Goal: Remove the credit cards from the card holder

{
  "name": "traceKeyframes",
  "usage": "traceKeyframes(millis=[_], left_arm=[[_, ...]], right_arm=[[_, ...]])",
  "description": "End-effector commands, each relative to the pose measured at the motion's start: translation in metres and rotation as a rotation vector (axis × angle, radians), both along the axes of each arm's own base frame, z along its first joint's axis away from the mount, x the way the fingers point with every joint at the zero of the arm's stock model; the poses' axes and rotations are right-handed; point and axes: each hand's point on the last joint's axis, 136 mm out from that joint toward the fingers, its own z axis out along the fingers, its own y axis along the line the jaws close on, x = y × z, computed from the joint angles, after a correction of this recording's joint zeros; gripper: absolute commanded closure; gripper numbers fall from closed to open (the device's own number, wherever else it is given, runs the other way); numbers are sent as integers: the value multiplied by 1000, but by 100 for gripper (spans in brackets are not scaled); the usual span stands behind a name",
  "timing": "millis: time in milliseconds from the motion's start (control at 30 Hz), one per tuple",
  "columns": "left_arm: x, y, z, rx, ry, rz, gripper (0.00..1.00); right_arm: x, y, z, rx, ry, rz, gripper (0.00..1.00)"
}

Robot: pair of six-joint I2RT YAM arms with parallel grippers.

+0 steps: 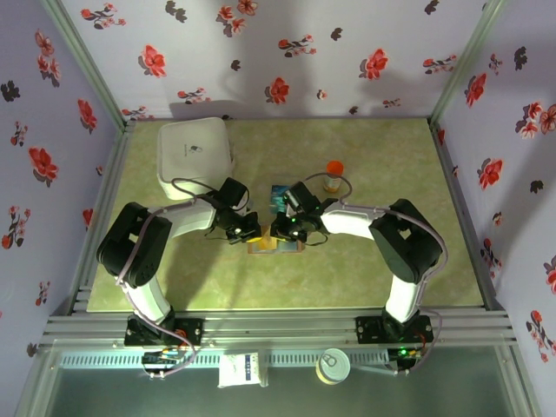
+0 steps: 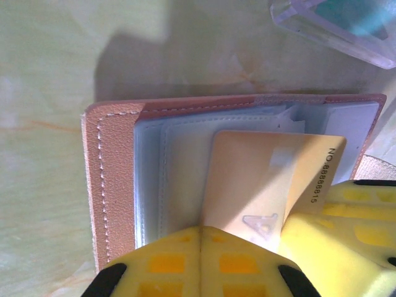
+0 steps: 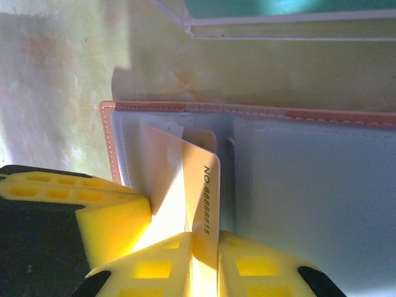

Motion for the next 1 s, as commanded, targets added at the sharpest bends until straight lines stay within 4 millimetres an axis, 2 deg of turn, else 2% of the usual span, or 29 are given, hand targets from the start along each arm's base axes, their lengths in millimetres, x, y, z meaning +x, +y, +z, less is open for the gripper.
traceKeyframes(millis=[0, 267, 533, 967], left_arm=[[-7, 6, -3, 45, 3, -19, 99], [-7, 6, -4, 46, 4, -19, 99], [-7, 5, -2, 44, 0, -22, 99], [1, -5, 15, -18, -35, -12, 99]], right_arm=[[-4, -7, 3, -21, -8, -3, 84], [-5, -16, 3, -53, -17, -5, 85], [-6, -26, 12, -77, -42, -5, 87], [-3, -39, 44, -149, -143, 99, 93]])
